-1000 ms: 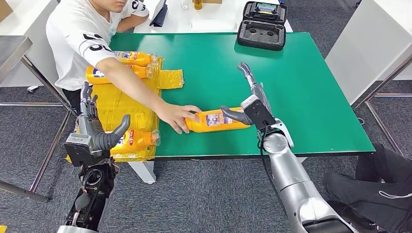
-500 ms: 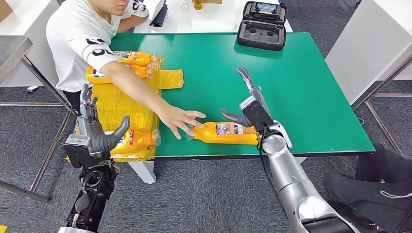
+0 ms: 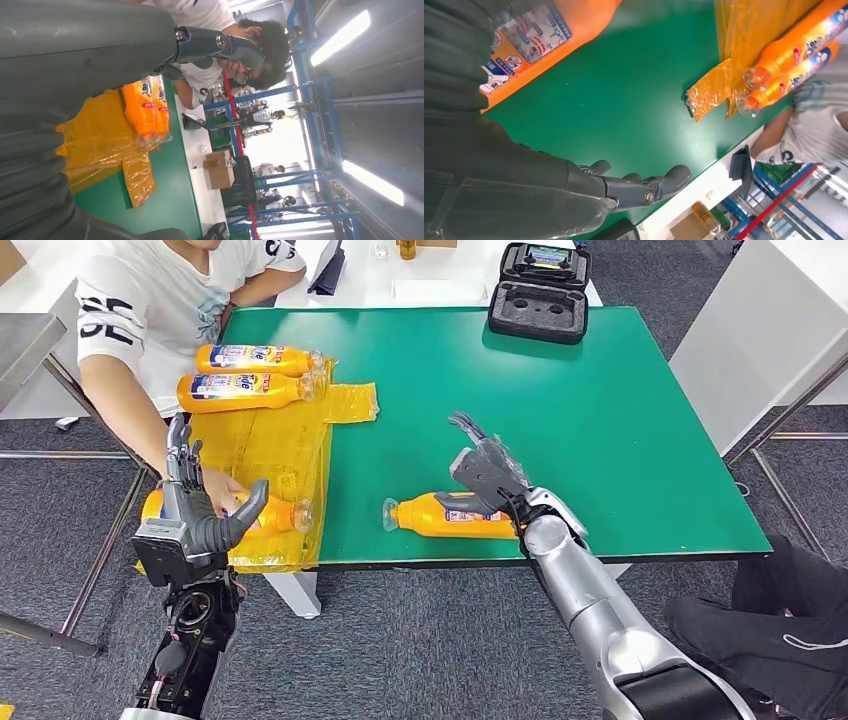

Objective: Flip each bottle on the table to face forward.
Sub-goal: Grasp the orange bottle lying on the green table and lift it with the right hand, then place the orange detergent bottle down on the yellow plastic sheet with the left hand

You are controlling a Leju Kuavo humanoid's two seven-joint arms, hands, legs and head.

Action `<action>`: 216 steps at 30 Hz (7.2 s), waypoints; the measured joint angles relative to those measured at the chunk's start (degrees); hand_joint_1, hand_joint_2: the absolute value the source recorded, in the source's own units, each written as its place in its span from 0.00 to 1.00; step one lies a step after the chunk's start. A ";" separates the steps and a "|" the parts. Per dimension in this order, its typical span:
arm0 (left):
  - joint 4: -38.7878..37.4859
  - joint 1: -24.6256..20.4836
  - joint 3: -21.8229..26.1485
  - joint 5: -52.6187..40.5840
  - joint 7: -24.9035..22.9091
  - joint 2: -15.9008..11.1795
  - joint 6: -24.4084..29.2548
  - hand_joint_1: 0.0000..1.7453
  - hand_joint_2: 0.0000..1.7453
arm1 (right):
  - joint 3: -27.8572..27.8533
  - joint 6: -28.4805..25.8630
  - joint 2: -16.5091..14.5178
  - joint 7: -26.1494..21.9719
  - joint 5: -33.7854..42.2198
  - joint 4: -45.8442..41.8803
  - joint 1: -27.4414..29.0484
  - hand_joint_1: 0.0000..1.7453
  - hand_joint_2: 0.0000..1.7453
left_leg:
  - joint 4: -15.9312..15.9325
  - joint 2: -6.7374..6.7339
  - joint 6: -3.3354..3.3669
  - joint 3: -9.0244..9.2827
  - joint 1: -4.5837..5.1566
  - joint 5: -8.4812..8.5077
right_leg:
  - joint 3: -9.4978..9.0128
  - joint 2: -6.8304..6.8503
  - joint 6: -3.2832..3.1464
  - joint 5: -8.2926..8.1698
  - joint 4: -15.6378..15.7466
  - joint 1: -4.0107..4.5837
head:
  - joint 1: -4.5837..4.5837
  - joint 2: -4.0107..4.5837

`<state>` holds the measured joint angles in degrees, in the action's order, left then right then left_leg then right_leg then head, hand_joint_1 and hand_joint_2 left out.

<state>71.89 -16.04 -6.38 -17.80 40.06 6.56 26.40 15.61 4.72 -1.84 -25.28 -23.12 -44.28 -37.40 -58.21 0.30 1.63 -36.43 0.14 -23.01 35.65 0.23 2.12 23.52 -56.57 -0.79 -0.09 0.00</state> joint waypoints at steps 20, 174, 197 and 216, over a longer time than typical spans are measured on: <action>-1.02 -0.02 -1.08 -0.25 -0.75 -0.13 1.09 0.00 1.00 | 9.15 15.91 5.26 11.32 -7.05 10.34 -9.24 0.00 1.00 | -0.03 0.02 0.01 0.00 0.03 0.00 | 0.00 0.01 0.02 -0.01 0.01 -0.02 | 0.00 0.00; 7.49 11.50 -0.59 11.46 -3.74 -1.03 -15.83 0.00 1.00 | 4.22 -7.22 -0.30 -13.26 4.98 -2.70 3.84 0.99 1.00 | 0.01 0.00 0.00 0.06 -0.02 -0.02 | -0.05 -0.01 0.02 0.00 0.02 0.01 | 0.00 0.00; 3.44 7.43 -12.82 8.56 -6.72 0.00 -21.81 0.00 1.00 | 12.28 -3.97 -8.72 -14.63 6.82 -1.39 11.47 0.97 1.00 | 0.01 -0.01 0.00 0.06 -0.03 -0.02 | -0.03 -0.01 0.01 0.00 0.02 0.01 | 0.01 0.00; -2.30 5.34 -13.43 6.87 -6.23 0.00 -19.87 0.00 1.00 | 14.06 -2.23 -9.44 -14.72 4.16 4.93 8.89 0.97 1.00 | 0.01 -0.01 0.00 0.06 -0.03 -0.01 | -0.03 -0.01 0.02 0.00 0.02 0.01 | 0.00 0.00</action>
<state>69.59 -10.70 -19.81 -10.93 33.83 6.56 6.54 29.67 2.49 -11.28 -40.00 -18.96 -39.35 -28.51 -58.20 0.29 1.63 -36.37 0.11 -23.02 35.62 0.23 2.13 23.52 -56.55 -0.78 -0.09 0.00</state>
